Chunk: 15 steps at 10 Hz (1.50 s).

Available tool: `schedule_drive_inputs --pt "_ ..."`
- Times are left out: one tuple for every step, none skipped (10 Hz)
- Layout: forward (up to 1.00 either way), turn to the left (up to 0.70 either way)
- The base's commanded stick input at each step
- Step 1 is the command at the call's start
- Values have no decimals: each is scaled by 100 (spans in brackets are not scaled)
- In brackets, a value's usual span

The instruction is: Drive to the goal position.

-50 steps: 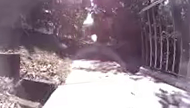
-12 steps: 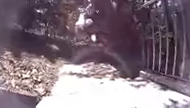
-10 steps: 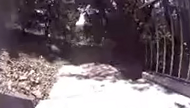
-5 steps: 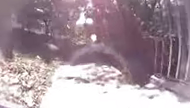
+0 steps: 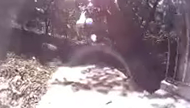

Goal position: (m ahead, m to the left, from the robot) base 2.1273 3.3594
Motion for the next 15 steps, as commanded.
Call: schedule_drive_inputs --pt "50 40" --pt "50 50" --pt "50 42" --pt "50 14" --pt "50 0" --pt "50 0" --pt "50 0" --pt "50 0" --pt "50 0" --pt "50 0" --pt "50 0" --pt "50 0" --pt "50 0" --pt "50 0" --pt "50 0"
